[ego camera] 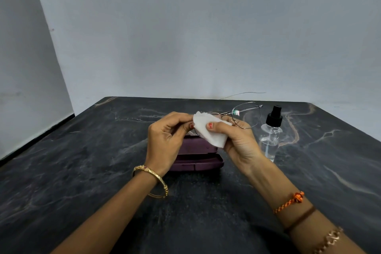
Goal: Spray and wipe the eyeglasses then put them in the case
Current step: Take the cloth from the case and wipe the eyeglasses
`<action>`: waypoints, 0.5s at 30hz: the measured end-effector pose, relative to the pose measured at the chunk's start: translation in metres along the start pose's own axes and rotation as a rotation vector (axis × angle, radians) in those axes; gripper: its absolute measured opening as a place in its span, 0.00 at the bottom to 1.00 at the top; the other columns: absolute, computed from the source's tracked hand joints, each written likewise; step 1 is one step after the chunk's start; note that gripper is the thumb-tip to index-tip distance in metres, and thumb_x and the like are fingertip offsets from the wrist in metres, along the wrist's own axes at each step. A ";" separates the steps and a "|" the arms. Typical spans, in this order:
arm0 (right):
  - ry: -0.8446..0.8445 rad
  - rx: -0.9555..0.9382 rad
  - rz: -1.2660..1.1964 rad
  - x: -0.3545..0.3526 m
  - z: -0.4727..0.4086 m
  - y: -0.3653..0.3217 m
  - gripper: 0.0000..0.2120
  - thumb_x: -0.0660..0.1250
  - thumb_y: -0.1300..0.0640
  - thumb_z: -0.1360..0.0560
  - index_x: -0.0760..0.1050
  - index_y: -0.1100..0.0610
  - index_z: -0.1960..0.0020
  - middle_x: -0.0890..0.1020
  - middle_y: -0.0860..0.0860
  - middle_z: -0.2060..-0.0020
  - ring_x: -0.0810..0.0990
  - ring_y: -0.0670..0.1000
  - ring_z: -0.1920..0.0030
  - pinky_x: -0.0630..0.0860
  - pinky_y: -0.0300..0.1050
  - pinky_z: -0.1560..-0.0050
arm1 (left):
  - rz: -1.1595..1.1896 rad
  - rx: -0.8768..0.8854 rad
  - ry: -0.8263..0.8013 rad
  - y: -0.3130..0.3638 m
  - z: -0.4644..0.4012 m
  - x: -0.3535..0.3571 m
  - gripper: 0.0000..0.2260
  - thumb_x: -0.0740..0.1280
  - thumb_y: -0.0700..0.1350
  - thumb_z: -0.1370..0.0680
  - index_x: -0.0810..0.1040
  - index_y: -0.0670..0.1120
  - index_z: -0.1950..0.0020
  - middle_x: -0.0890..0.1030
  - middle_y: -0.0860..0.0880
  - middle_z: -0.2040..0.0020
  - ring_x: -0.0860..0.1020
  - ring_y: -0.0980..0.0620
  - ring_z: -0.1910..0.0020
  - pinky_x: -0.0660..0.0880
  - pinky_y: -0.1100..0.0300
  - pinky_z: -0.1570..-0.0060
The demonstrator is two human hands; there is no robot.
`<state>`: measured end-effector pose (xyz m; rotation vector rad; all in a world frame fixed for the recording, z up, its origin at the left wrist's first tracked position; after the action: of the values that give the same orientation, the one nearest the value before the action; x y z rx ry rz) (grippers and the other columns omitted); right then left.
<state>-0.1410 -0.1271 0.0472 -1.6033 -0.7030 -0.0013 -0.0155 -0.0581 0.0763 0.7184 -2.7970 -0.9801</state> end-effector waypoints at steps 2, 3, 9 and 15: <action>0.008 -0.017 -0.021 -0.001 -0.001 -0.002 0.06 0.68 0.70 0.38 0.75 0.62 0.65 0.82 0.49 0.72 0.81 0.45 0.69 0.78 0.36 0.71 | 0.036 -0.008 0.009 0.000 -0.001 -0.001 0.09 0.67 0.41 0.32 0.78 0.50 0.53 0.80 0.53 0.59 0.80 0.60 0.58 0.76 0.70 0.58; 0.013 -0.022 -0.053 -0.001 0.000 -0.004 0.05 0.67 0.71 0.37 0.74 0.63 0.66 0.82 0.50 0.72 0.80 0.45 0.69 0.78 0.36 0.71 | 0.050 -0.011 0.013 0.000 -0.002 -0.001 0.09 0.67 0.42 0.32 0.78 0.50 0.53 0.80 0.53 0.59 0.80 0.60 0.58 0.76 0.70 0.58; 0.126 0.002 -0.301 -0.003 0.002 0.004 0.08 0.64 0.68 0.31 0.78 0.62 0.66 0.83 0.51 0.72 0.82 0.47 0.70 0.77 0.36 0.73 | 0.035 -0.016 -0.009 -0.001 0.002 0.003 0.08 0.67 0.43 0.33 0.79 0.53 0.56 0.80 0.54 0.59 0.80 0.57 0.58 0.78 0.68 0.56; 0.014 -0.023 -0.280 0.010 0.003 0.007 0.11 0.69 0.61 0.40 0.78 0.61 0.57 0.85 0.52 0.66 0.83 0.48 0.64 0.80 0.38 0.67 | 0.002 0.023 -0.023 0.001 0.003 0.003 0.08 0.69 0.38 0.32 0.79 0.46 0.55 0.80 0.53 0.60 0.79 0.57 0.59 0.78 0.67 0.57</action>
<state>-0.1311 -0.1198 0.0445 -1.5141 -0.9145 -0.2253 -0.0190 -0.0572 0.0748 0.7122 -2.8328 -0.9632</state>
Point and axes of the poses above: each hand's wrist, its own z-axis away from the middle knuckle, its own x-axis out of the palm, y = z × x, the point moved 7 cm from there along -z, towards the middle knuckle
